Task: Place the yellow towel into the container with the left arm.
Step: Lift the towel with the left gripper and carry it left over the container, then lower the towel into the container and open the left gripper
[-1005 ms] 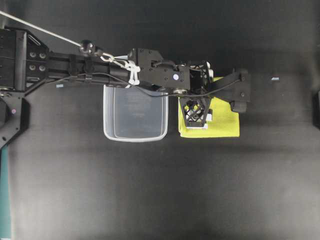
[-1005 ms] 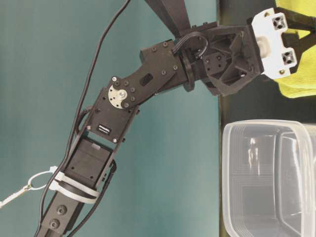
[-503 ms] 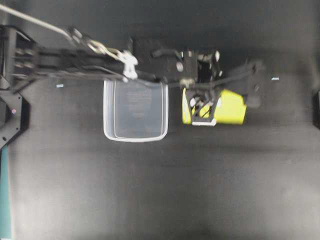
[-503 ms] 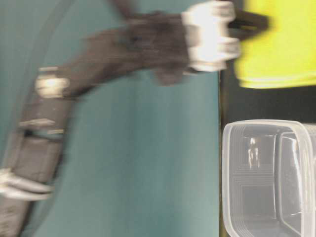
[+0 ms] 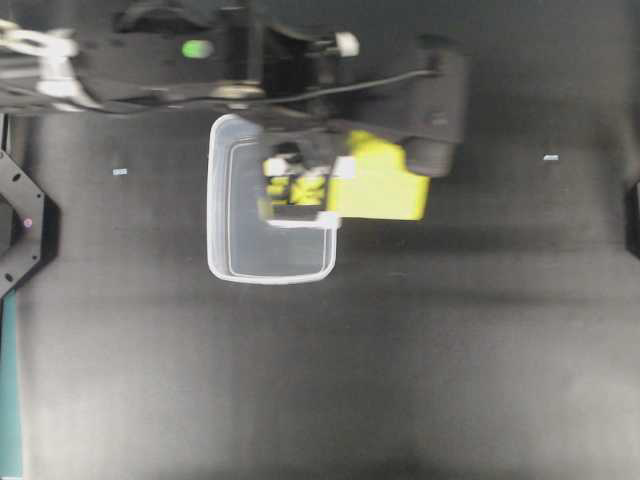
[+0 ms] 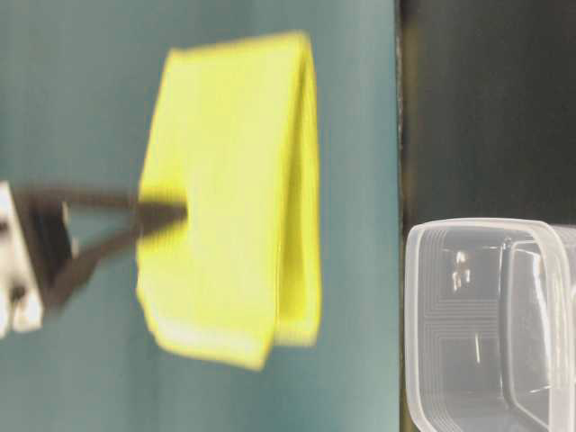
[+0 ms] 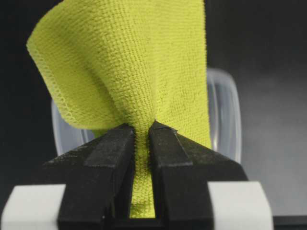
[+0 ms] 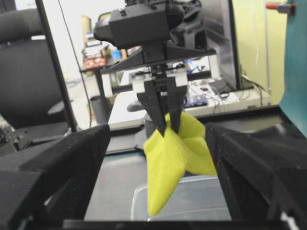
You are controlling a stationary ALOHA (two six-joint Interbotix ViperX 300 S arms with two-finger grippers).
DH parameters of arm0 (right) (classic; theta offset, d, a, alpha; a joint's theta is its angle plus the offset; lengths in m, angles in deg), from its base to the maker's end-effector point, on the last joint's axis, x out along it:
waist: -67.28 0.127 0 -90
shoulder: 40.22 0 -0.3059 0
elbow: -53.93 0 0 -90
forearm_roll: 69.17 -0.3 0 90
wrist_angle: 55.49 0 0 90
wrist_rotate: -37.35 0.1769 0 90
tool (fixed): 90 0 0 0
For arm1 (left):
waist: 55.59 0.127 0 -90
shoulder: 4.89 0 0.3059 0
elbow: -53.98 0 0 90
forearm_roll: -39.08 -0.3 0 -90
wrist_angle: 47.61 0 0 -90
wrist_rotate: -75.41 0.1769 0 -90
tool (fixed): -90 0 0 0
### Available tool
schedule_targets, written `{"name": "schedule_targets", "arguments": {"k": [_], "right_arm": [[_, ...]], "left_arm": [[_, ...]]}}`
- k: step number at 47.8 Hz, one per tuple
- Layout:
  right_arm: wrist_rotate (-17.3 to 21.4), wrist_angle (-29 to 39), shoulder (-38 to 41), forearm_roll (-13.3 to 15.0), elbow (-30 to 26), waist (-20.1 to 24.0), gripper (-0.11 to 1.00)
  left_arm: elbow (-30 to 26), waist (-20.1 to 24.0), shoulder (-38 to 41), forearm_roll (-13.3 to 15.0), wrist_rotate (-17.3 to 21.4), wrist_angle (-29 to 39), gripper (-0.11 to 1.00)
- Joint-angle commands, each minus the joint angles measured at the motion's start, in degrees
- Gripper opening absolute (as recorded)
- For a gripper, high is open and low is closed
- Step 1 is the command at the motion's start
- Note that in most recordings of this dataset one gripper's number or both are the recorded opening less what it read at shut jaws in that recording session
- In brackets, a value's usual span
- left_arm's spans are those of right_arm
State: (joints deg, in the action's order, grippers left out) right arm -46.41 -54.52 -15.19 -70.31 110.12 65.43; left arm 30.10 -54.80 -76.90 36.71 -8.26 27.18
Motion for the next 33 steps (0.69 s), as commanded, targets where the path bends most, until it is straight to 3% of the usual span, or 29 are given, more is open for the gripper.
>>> {"name": "schedule_targets", "arguments": {"k": [1,16,23,33], "right_arm": [[0.0,-0.7,0.3,-0.3,-1.2,-0.2,0.78],[0.1,-1.0,0.4,-0.3,-1.1,-0.2,0.78],[0.1,-1.0,0.4,-0.3,-1.1,-0.3,0.78],[0.1,-1.1,0.5,-0.3,-1.1,-0.4,0.78]], "left_arm": [[6.2,0.5,-5.5,-0.2,-0.1,-1.3,0.07],[29.9,2.4,-15.2,-0.1,0.3,-19.4,0.07],[35.1,2.4,-16.5,-0.1,0.4,-26.3,0.07],[37.3,2.8,-16.6,-0.1,0.1,-27.2,0.07]]}}
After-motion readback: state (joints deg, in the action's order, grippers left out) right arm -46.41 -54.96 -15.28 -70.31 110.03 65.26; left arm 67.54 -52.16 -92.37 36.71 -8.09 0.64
